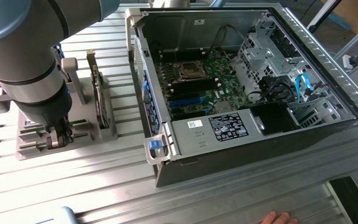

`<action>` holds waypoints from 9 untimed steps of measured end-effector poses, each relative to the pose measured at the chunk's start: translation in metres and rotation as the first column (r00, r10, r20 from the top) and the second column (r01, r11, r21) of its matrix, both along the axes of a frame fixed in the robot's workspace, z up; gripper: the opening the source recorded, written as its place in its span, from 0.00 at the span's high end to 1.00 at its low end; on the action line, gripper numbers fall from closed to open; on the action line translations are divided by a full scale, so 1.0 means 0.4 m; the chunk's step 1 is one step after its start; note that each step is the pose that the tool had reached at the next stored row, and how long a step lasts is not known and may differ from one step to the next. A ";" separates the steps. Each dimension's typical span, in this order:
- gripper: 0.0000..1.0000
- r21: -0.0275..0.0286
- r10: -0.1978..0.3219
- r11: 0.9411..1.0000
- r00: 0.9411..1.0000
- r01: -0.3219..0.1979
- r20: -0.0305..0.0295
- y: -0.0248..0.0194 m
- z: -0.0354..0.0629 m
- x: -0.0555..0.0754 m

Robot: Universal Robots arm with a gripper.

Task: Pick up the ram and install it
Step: 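Pick up the ram and move it above insertion slot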

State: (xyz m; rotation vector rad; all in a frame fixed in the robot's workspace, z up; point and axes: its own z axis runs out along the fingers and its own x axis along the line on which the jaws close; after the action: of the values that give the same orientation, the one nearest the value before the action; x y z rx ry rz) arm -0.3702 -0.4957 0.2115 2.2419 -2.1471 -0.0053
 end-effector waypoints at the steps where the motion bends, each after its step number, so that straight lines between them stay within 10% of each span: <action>1: 0.76 0.000 0.000 1.000 1.000 0.000 0.000 0.000 0.000 0.000; 9: 0.76 0.000 0.000 1.000 1.000 0.000 0.000 0.000 0.000 0.000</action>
State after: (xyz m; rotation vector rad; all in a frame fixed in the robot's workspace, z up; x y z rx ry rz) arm -0.3701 -0.4957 0.2114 2.2420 -2.1472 -0.0054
